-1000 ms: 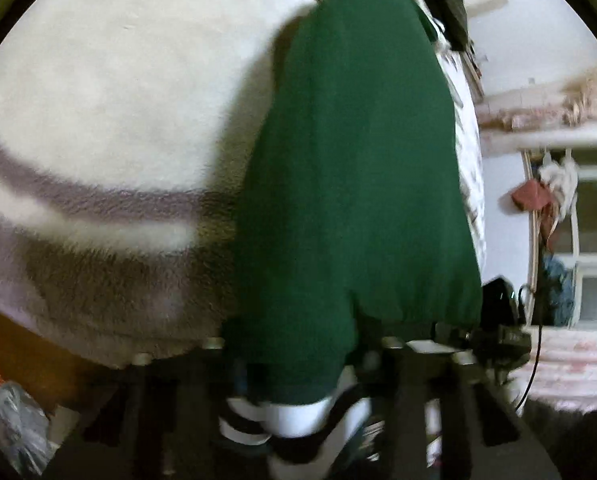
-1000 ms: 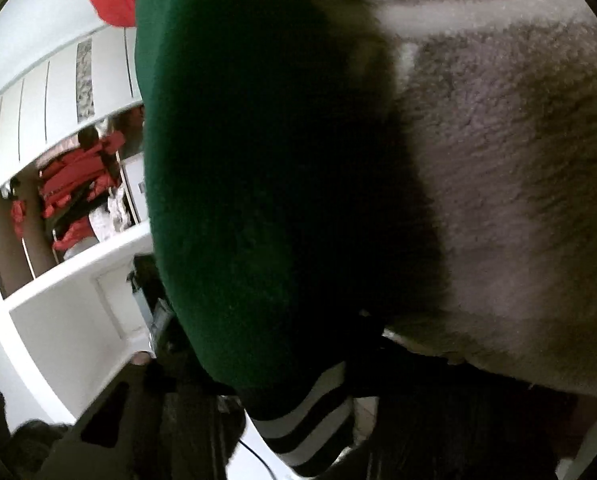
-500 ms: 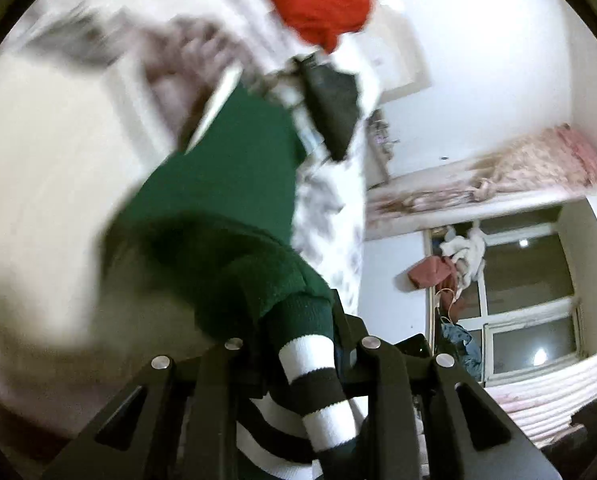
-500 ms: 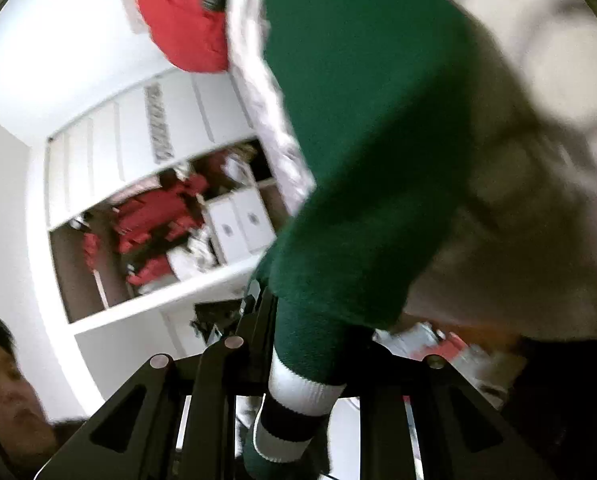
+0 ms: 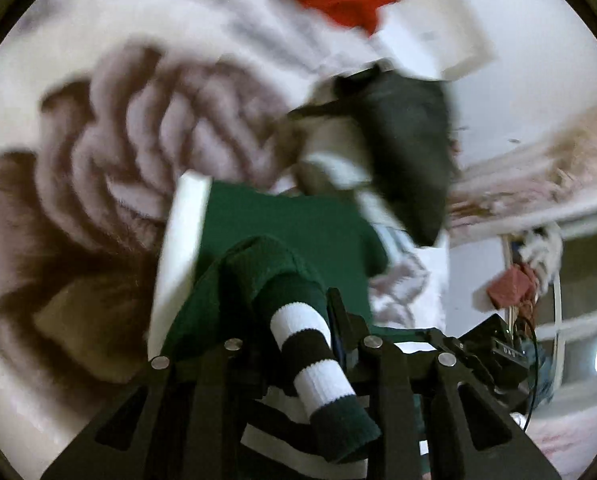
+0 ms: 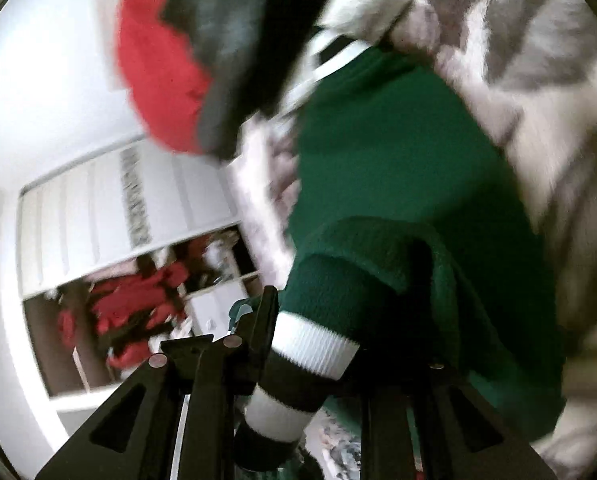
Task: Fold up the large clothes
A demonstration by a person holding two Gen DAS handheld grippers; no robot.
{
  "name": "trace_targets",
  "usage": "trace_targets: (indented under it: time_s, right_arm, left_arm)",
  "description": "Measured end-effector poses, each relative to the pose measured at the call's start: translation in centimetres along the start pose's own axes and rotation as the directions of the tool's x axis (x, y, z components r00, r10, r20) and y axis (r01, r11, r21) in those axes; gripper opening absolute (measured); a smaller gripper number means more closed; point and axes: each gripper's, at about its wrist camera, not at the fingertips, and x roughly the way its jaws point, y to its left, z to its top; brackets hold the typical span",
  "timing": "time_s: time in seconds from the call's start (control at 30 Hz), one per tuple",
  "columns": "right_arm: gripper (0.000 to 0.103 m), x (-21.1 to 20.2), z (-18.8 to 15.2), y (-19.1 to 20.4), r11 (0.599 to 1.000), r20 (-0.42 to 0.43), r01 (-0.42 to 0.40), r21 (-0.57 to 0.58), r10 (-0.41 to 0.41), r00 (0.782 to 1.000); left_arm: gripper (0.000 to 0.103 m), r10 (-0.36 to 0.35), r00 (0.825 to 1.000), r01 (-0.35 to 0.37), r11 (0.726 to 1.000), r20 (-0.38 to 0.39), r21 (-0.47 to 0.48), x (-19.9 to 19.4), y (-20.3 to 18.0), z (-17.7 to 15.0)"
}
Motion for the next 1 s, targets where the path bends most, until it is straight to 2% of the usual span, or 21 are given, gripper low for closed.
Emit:
trace_targets:
  time_s: [0.07,0.1,0.13,0.2,0.27,0.33,0.37,0.4,0.43,0.5,0.57,0.6,0.67,0.7,0.73,0.8,0.83,0.87,0.9,1.0]
  right_arm:
    - [0.027,1.8,3.1,-0.8,0.998,-0.023,0.045,0.046,-0.044,0.999]
    - [0.031,2.4,3.7,-1.7,0.997,-0.033,0.053,0.064,-0.05,0.998]
    - [0.034,2.9,4.3,-1.8,0.996,-0.042,0.048,0.081,-0.045,0.998]
    - [0.053,3.5,5.1,-1.5,0.994,-0.049,0.011,0.111,-0.005,0.999]
    - [0.063,3.3,5.8,-0.4,0.991,-0.036,-0.065,0.114,0.069,0.997]
    - [0.065,2.6,6.7,0.5,0.989,-0.001,-0.109,0.097,0.11,0.994]
    - [0.065,2.0,6.8,0.9,0.99,0.019,-0.12,0.076,0.119,0.993]
    - [0.068,1.6,6.8,1.3,0.99,0.035,-0.125,0.062,0.123,0.992]
    - [0.069,0.9,7.2,1.9,0.995,0.046,-0.097,0.034,0.095,0.994]
    - [0.076,-0.6,6.9,3.2,0.998,0.075,0.013,-0.068,-0.008,0.997]
    - [0.08,-2.3,5.7,4.5,0.958,0.104,0.174,-0.227,-0.154,0.983]
    - [0.083,-2.5,5.1,4.6,0.931,0.109,0.232,-0.28,-0.209,0.972]
    - [0.084,-2.1,4.2,3.0,0.867,0.077,0.337,-0.367,-0.333,0.94]
    - [0.084,-2.0,4.5,1.4,0.857,0.048,0.352,-0.377,-0.362,0.931]
    - [0.084,-1.8,4.6,-0.8,0.849,0.009,0.365,-0.382,-0.391,0.92]
    - [0.089,-0.1,5.3,-4.4,0.834,-0.054,0.38,-0.399,-0.435,0.899]
    - [0.092,1.0,5.9,-5.5,0.823,-0.068,0.387,-0.415,-0.452,0.889]
    - [0.093,1.9,6.7,-6.3,0.819,-0.075,0.385,-0.426,-0.456,0.887]
    - [0.102,3.1,7.7,-7.2,0.837,-0.111,0.34,-0.428,-0.423,0.899]
    - [0.103,4.6,10.1,-7.9,0.884,-0.173,0.254,-0.393,-0.342,0.924]
  left_arm:
    - [0.025,-0.01,0.999,0.006,0.997,-0.052,-0.079,0.8,1.4,1.0]
    - [0.025,-0.04,0.997,0.032,0.993,-0.071,-0.109,0.6,1.7,1.3]
    - [0.032,-0.063,0.995,0.054,0.992,-0.073,-0.113,0.1,1.6,1.2]
    - [0.047,-0.122,0.99,0.113,0.986,-0.075,-0.12,-0.8,1.3,1.1]
    - [0.089,-0.222,0.974,0.214,0.968,-0.052,-0.129,-1.4,0.8,1.3]
    - [0.097,-0.252,0.968,0.249,0.961,-0.01,-0.123,-1.6,0.7,2.3]
    - [0.097,-0.25,0.968,0.249,0.962,0.01,-0.115,-1.7,0.7,2.7]
    - [0.097,-0.232,0.973,0.233,0.966,0.021,-0.109,-1.9,0.5,3.1]
    - [0.097,-0.189,0.981,0.192,0.978,0.04,-0.084,-2.3,0.3,3.4]
    - [0.097,-0.112,0.99,0.114,0.993,0.08,-0.021,-3.5,-0.3,3.3]
    - [0.098,-0.013,0.99,0.007,0.999,0.137,0.045,-4.7,-0.8,2.5]
    - [0.098,0.045,0.983,-0.059,0.995,0.179,0.077,-5.6,-1.0,1.7]
    - [0.098,0.142,0.951,-0.18,0.977,0.276,0.118,-7.4,-0.7,-0.9]
    - [0.098,0.173,0.937,-0.217,0.969,0.302,0.117,-7.7,-0.1,-1.6]
    - [0.098,0.24,0.912,-0.29,0.951,0.332,0.11,-8.0,0.7,-3.0]
    - [0.098,0.332,0.879,-0.38,0.922,0.341,0.081,-7.7,2.5,-4.9]
    - [0.098,0.362,0.871,-0.403,0.913,0.333,0.062,-7.8,3.6,-6.6]
    - [0.098,0.372,0.872,-0.406,0.913,0.319,0.045,-7.7,4.5,-7.6]
    - [0.098,0.383,0.875,-0.408,0.913,0.297,0.023,-7.8,5.4,-8.5]
    - [0.098,0.393,0.887,-0.391,0.919,0.244,-0.057,-7.5,7.9,-10.9]
